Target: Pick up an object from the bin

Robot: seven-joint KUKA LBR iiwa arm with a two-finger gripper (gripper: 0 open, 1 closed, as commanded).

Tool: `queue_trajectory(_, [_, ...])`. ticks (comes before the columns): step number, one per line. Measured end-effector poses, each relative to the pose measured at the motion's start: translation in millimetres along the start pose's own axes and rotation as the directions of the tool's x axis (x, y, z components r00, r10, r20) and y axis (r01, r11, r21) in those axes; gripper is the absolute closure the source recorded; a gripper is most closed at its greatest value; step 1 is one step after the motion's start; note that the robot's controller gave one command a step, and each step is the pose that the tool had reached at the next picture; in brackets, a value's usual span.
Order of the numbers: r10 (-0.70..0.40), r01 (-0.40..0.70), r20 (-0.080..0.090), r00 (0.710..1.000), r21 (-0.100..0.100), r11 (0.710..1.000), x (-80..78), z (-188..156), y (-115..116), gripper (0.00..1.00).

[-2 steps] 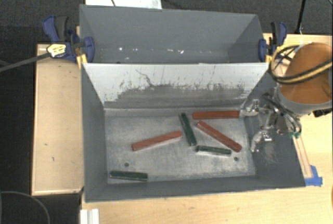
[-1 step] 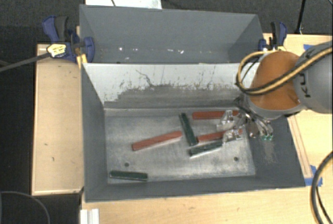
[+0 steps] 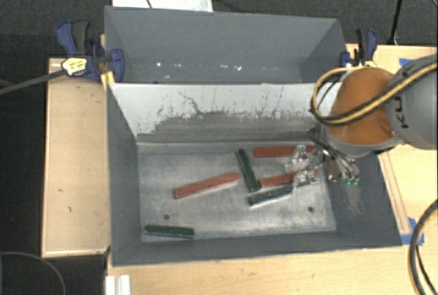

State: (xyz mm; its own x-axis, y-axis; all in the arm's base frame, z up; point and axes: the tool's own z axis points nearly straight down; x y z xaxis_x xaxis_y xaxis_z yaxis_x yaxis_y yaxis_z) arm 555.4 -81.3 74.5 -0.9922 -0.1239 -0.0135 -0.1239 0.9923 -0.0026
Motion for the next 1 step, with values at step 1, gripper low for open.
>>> queue_trajectory(1, [-0.017,0.017,-0.01,1.0,-0.002,1.0,3.2,-135.8,-12.6,1.0])
